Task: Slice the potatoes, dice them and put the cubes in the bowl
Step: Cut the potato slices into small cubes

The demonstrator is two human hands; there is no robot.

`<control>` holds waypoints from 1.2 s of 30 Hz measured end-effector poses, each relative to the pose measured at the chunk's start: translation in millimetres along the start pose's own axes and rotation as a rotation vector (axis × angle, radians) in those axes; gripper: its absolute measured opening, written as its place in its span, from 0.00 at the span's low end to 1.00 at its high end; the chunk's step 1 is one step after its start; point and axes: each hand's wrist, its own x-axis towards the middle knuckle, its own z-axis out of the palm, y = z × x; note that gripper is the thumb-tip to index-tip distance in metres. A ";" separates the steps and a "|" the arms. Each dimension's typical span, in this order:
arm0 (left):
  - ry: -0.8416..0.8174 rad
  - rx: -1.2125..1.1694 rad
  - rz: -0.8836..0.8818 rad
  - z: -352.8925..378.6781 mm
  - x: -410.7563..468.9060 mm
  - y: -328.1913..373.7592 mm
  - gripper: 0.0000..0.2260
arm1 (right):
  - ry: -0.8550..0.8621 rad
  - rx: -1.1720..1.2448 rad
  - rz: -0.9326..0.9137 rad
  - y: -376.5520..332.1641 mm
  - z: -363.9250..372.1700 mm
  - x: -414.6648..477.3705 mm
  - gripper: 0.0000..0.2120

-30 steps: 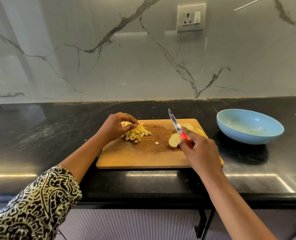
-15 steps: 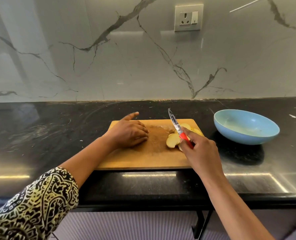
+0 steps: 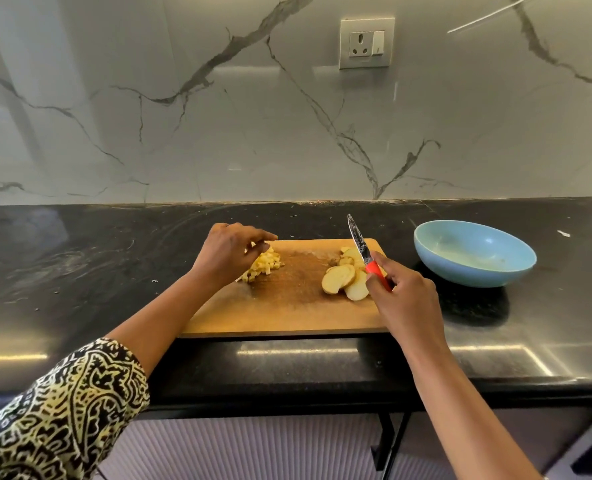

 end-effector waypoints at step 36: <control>-0.417 -0.067 -0.166 -24.4 -38.7 48.3 0.25 | -0.431 -0.303 -0.214 -48.9 -10.3 -23.0 0.19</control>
